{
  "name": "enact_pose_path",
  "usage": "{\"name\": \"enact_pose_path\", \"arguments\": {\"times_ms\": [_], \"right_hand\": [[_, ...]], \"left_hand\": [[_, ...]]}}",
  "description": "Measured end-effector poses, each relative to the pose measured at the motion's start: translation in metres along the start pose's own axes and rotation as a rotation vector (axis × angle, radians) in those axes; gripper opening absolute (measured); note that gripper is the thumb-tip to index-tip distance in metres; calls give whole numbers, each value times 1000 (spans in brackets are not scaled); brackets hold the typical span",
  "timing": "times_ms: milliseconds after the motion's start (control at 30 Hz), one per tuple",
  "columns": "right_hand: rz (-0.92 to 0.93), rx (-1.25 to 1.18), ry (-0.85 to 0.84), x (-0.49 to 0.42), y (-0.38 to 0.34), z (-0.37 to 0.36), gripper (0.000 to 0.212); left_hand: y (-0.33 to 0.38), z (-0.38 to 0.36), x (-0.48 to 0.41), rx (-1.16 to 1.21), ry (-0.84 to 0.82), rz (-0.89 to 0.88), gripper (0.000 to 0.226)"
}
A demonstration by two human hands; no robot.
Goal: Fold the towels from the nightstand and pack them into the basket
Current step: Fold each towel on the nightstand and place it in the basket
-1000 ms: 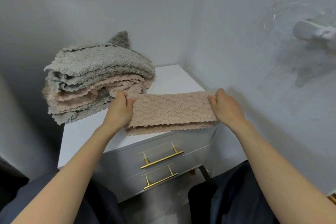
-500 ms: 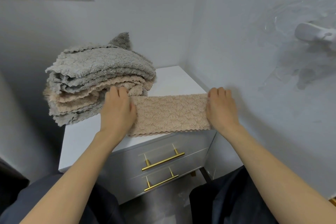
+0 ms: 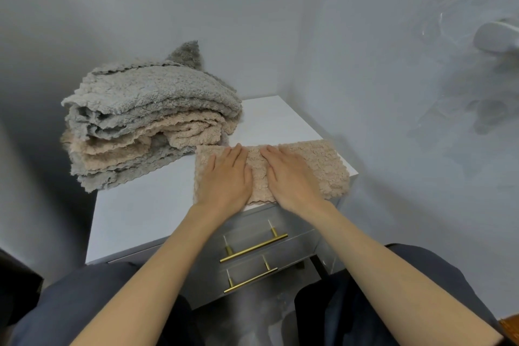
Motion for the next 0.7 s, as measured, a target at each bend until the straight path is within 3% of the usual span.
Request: {"name": "enact_pose_path", "arguments": {"times_ms": [300, 467, 600, 700], "right_hand": [[-294, 55, -104, 21, 57, 2, 55], [-367, 1, -127, 30, 69, 16, 55], [-232, 148, 165, 36, 49, 52, 39], [-229, 44, 169, 40, 43, 56, 31]], "left_hand": [[-36, 3, 8, -34, -143, 108, 64], [-41, 10, 15, -10, -153, 144, 65], [-29, 33, 19, -72, 58, 100, 52], [-10, 48, 14, -29, 198, -36, 37]]}}
Point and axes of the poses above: each hand's wrist, its own x-axis away from the middle knuckle, its own z-axis out of the back of the hand, y = z × x, the point moved 8 cm from there along -x, towards the middle knuckle, and after that the axes turned 3 degrees about -y, right-handed, at the moved point
